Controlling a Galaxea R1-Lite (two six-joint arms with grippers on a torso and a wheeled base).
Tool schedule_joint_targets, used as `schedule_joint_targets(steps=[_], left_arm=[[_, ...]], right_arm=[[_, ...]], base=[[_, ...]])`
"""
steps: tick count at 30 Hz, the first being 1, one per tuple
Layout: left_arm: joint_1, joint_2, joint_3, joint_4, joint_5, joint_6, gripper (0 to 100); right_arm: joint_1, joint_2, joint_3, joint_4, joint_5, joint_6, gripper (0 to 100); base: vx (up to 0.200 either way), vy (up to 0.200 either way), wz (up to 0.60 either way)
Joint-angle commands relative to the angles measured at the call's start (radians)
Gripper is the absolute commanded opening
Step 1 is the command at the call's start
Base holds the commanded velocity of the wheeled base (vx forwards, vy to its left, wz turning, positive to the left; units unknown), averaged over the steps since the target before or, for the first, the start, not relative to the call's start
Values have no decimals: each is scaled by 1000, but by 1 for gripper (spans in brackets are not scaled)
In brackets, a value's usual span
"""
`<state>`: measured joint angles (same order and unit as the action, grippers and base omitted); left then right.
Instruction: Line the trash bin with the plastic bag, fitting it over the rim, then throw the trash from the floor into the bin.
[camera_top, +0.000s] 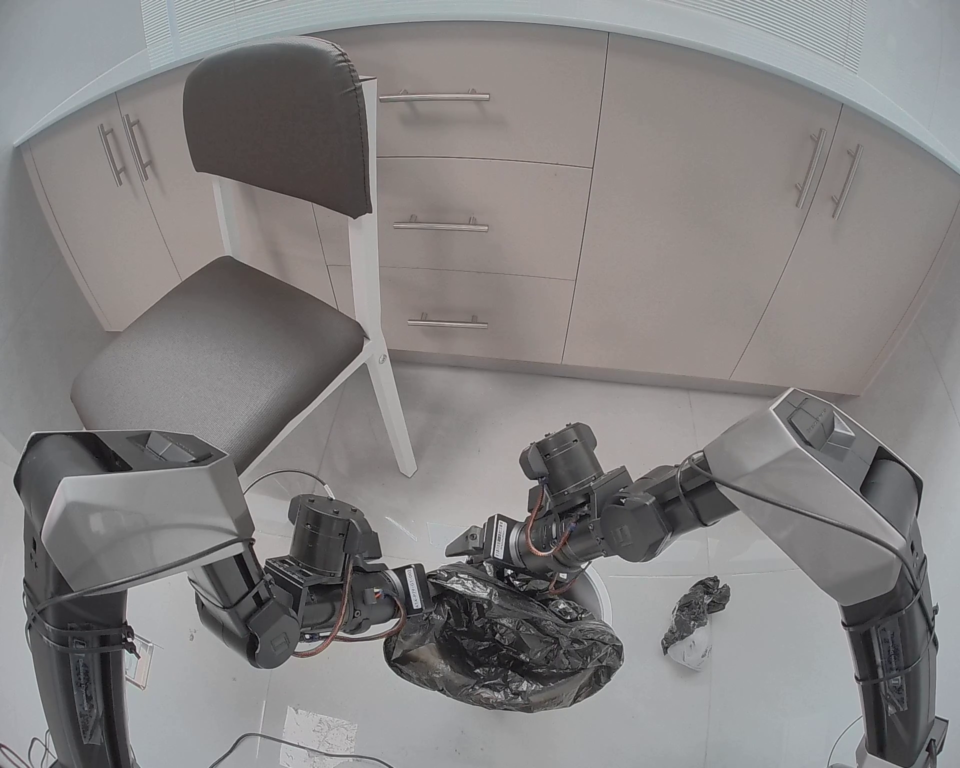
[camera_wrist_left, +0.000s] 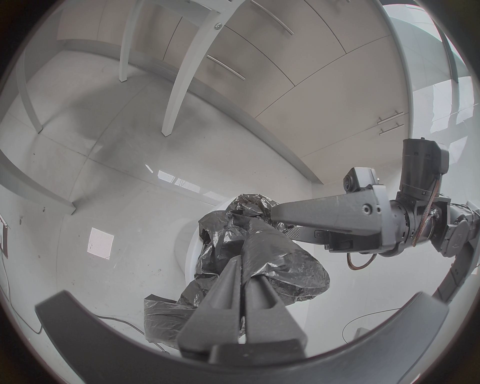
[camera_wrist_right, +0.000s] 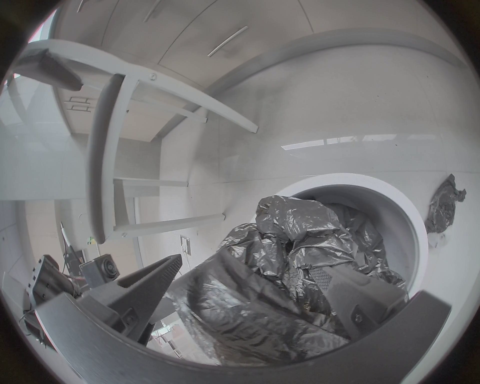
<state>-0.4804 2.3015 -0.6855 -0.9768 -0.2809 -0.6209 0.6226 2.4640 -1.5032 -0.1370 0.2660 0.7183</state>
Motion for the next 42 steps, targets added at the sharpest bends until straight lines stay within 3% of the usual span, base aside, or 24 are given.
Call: schedule_joint_targets(steps=[1,10,18,32,42], left_arm=[[0,3,0,0,0,0,0],[0,3,1,0,0,0,0],[0,3,1,0,0,0,0],[0,6,1,-2,0,1,0],[0,15,17,-60,0,-3,0]], right_arm=[[8,4,3,-1,-2,9,100],[-10,46,-43,10,-13,13,100],[26,124,-71,10,-226,-76,100],[22,95,-55,10,-228,-65,100],[-17,-13,112,-6,-221,-68,100]], base=[[0,0,0],[0,0,0],[0,0,0],[0,0,0],[0,0,0]])
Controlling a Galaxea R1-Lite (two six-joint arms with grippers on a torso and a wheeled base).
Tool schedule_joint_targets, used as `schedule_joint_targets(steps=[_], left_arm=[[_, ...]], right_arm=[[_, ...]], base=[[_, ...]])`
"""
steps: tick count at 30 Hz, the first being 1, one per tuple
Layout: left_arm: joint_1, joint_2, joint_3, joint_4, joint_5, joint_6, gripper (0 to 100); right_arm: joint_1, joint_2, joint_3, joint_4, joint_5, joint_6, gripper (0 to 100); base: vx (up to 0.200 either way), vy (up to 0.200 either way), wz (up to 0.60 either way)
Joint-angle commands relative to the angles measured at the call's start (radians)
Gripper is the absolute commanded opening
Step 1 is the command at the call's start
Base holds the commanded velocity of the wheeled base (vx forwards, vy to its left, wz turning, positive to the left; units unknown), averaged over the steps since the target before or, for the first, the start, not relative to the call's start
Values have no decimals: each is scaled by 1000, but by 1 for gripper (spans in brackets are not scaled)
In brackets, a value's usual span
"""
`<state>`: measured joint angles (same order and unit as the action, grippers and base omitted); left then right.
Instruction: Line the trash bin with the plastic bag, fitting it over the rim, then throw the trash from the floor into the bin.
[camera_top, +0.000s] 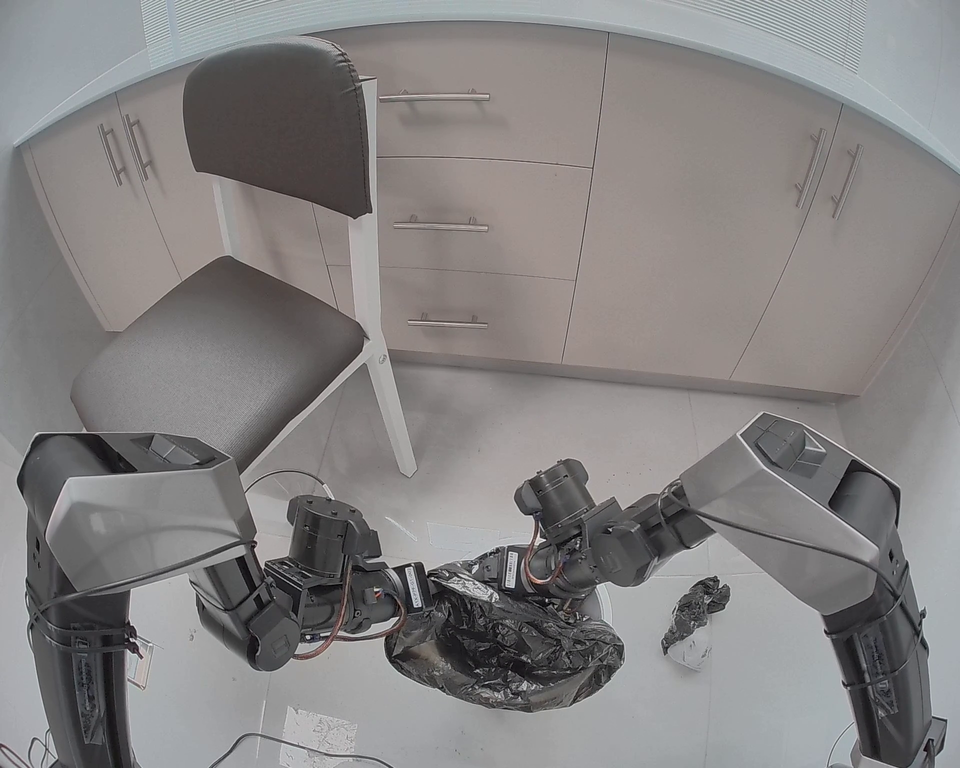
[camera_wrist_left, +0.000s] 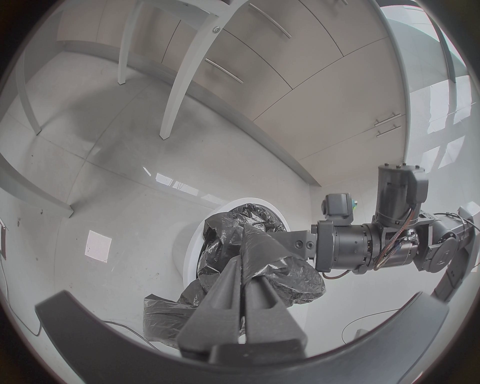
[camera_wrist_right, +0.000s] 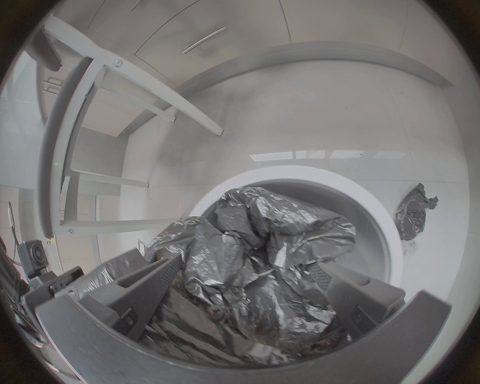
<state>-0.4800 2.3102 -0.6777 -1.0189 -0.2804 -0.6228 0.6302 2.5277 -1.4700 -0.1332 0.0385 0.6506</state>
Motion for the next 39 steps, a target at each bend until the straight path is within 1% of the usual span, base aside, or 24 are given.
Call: schedule_joint_targets(steps=[1,3,4,5,6,11,14,15,18,22,23,24,26,29,31,34,37,39], left_arm=[[0,6,9,-18,0,-2,0],[0,6,9,-18,0,-2,0],[0,6,9,-18,0,-2,0],[0,6,10,-18,0,-3,0],[0,6,10,-20,0,-3,0],[0,6,9,-20,0,-3,0],[-3,6,9,-23,4,0,0],[-6,6,9,-29,10,0,0],[-20,12,-11,-46,64,-12,0],[-25,14,-42,-43,93,-15,0],[-25,15,-49,-41,93,-14,0],[-23,18,-69,-33,93,-14,0],[-22,26,-99,-26,93,-15,0],[-22,32,-108,-20,93,-15,0],[-23,34,-108,-20,93,-15,0],[-22,34,-108,-21,93,-15,0],[-22,32,-109,-21,93,-15,0],[-22,34,-109,-21,93,-15,0]], right_arm=[[-30,-99,94,-14,11,0,100],[-33,-142,123,-22,34,3,100],[-33,-142,123,-22,34,3,100],[-37,-190,146,-25,63,4,100],[-40,-207,151,-25,72,4,100],[-47,-271,177,-23,80,4,100],[-49,-333,257,-28,83,-23,100],[-49,-345,280,-34,81,-37,100],[-64,-385,404,-115,81,-144,100],[-78,-389,562,-315,77,-284,100],[-78,-389,585,-345,77,-305,100],[-80,-389,631,-413,77,-355,100],[-84,-386,692,-494,72,-416,100],[-81,-388,755,-552,72,-456,100],[-75,-383,781,-562,72,-467,100],[-73,-374,792,-563,70,-474,100],[-72,-342,798,-588,55,-480,100],[-73,-305,790,-641,43,-477,100]], base=[[0,0,0],[0,0,0],[0,0,0],[0,0,0],[0,0,0],[0,0,0],[0,0,0],[0,0,0],[0,0,0],[0,0,0],[0,0,0],[0,0,0],[0,0,0],[0,0,0],[0,0,0],[0,0,0],[0,0,0],[0,0,0]])
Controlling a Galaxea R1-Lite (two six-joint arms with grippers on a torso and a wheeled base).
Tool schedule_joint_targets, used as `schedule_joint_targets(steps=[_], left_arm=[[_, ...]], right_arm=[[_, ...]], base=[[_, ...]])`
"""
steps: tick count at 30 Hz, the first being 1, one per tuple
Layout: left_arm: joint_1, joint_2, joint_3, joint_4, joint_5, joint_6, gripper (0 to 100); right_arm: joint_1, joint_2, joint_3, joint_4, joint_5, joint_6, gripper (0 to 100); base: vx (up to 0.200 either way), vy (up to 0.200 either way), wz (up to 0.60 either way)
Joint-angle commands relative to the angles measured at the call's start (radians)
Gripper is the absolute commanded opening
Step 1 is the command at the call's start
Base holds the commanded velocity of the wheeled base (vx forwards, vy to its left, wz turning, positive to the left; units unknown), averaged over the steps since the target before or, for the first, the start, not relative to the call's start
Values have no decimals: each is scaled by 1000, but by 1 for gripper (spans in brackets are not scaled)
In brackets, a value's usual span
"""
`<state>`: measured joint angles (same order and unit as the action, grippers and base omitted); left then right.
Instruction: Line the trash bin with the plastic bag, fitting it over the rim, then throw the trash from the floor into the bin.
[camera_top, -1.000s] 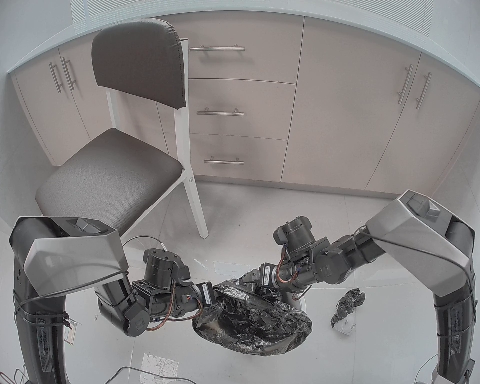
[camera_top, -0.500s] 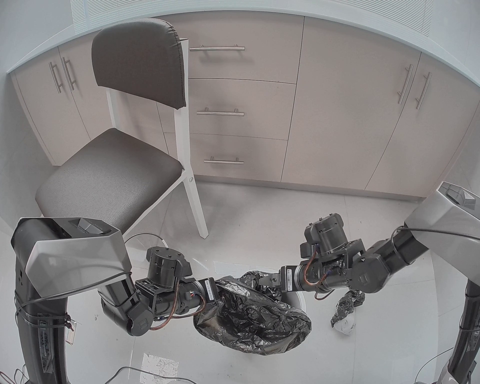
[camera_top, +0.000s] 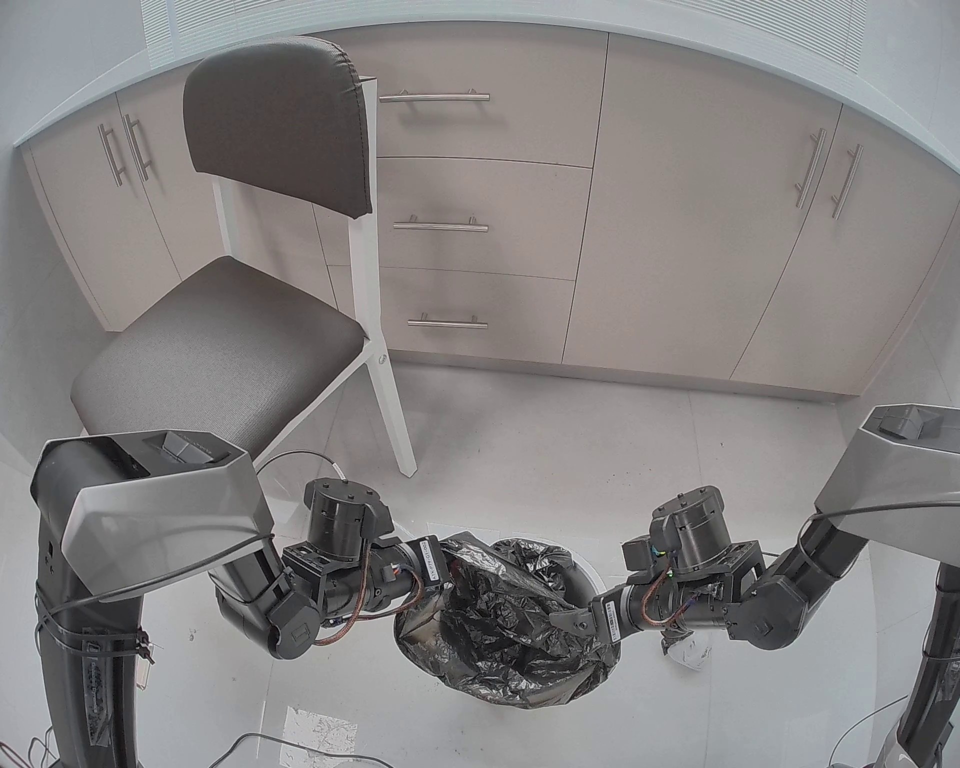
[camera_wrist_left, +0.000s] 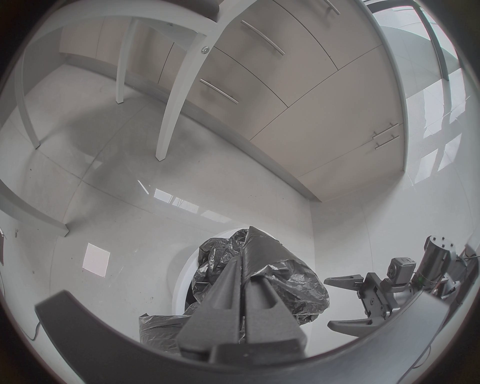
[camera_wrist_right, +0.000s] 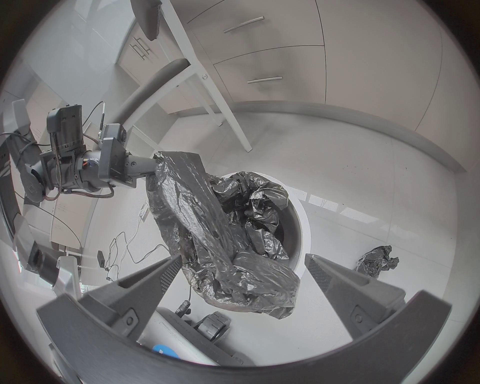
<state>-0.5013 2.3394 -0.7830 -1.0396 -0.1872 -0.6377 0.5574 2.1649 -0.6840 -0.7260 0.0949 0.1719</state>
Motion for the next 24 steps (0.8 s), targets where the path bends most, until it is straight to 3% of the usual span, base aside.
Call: schedule_joint_targets(steps=[1,5,21,24], left_arm=[[0,6,-4,0,0,1,0],[-2,6,-2,-4,0,1,0],[0,21,-65,6,-5,13,0],[-3,46,-90,13,-5,62,0]], right_arm=[[-1,79,3,-79,-21,4,100],[-2,162,-29,-184,-49,8,100],[-47,259,-134,-242,-156,11,100],[-70,254,-135,-254,-164,9,100]], base=[[0,0,0],[0,0,0],[0,0,0],[0,0,0]])
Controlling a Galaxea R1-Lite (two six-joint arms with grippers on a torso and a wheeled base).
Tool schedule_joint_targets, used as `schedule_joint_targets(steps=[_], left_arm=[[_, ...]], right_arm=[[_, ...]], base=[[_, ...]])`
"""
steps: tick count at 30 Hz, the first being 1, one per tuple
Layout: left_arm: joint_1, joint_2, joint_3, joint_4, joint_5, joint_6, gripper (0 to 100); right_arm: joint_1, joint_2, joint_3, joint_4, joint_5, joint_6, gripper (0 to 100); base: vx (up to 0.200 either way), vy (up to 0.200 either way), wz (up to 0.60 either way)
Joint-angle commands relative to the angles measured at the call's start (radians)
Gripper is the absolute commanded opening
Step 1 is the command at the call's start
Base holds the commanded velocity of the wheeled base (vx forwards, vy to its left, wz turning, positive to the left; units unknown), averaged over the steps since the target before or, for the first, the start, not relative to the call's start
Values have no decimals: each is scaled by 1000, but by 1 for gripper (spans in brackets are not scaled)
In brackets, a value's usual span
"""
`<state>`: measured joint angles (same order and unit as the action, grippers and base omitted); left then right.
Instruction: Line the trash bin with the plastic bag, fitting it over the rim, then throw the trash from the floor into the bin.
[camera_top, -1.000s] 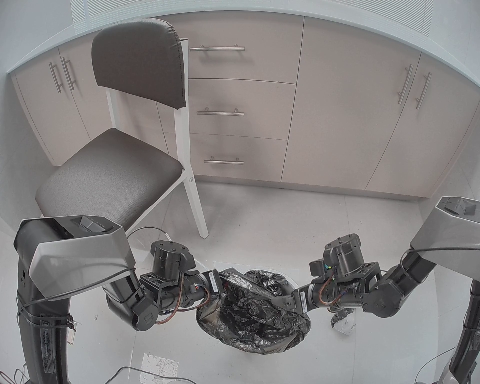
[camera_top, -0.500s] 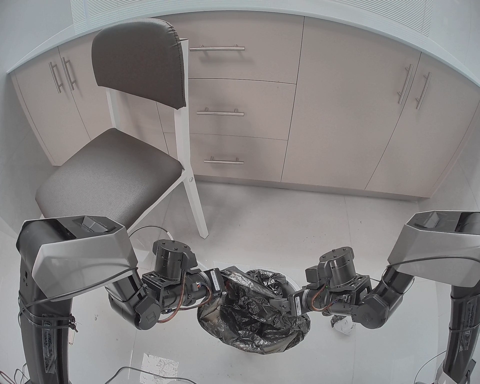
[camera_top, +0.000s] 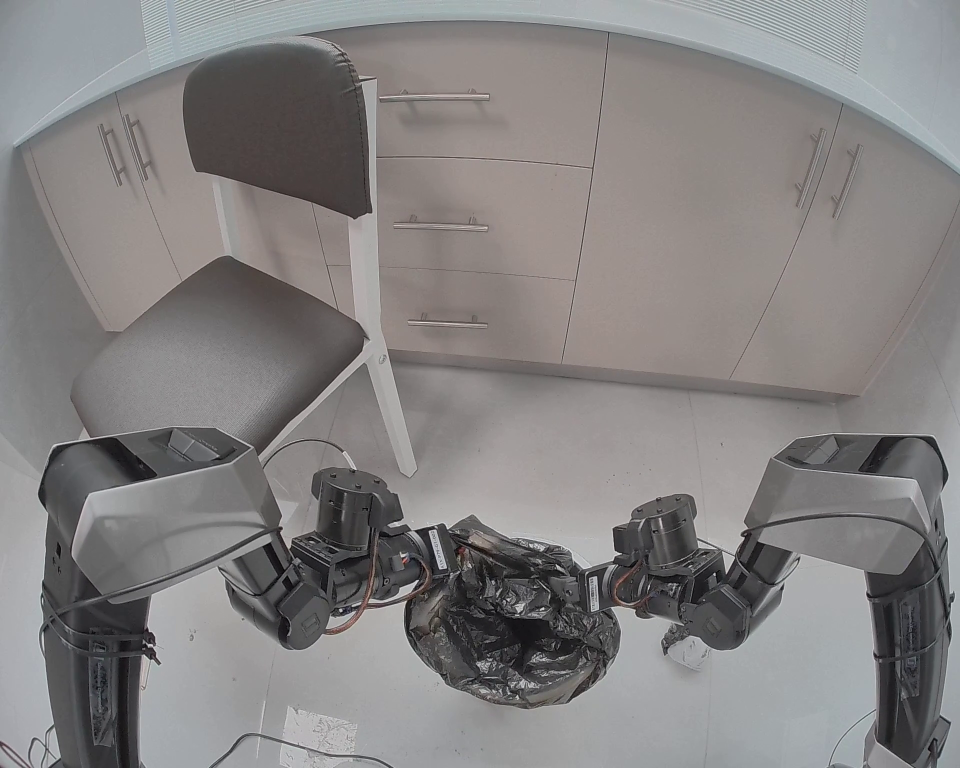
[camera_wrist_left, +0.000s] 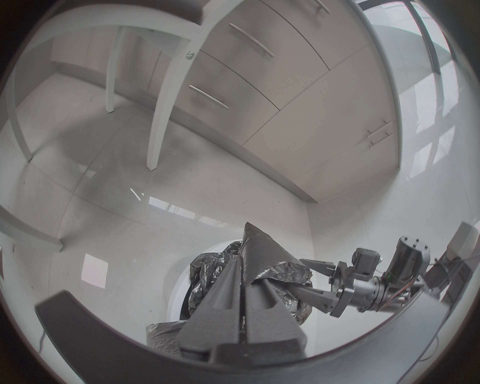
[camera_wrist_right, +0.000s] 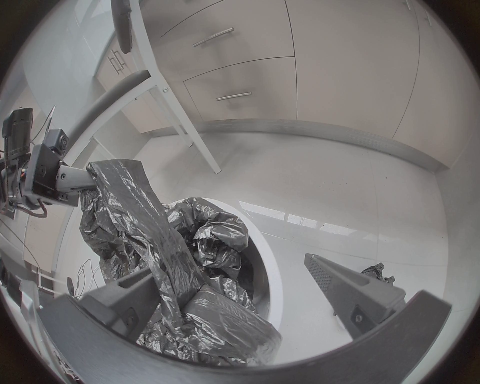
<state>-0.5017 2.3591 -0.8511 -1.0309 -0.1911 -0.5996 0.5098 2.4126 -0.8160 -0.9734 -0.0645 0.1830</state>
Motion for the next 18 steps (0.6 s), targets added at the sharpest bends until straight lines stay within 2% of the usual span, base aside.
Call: schedule_joint_targets(steps=[1,10,15,18], left_arm=[[-5,35,-26,3,1,46,0],[-9,77,-54,3,4,90,0],[-9,109,-79,3,4,152,0],[-12,111,-75,0,7,153,0]], right_arm=[[-24,5,-3,-7,-6,-2,100],[-59,11,-26,-8,-25,-2,100],[-85,37,-51,-11,-14,1,100],[-103,65,-45,-120,20,1,100]], base=[[0,0,0],[0,0,0],[0,0,0],[0,0,0]])
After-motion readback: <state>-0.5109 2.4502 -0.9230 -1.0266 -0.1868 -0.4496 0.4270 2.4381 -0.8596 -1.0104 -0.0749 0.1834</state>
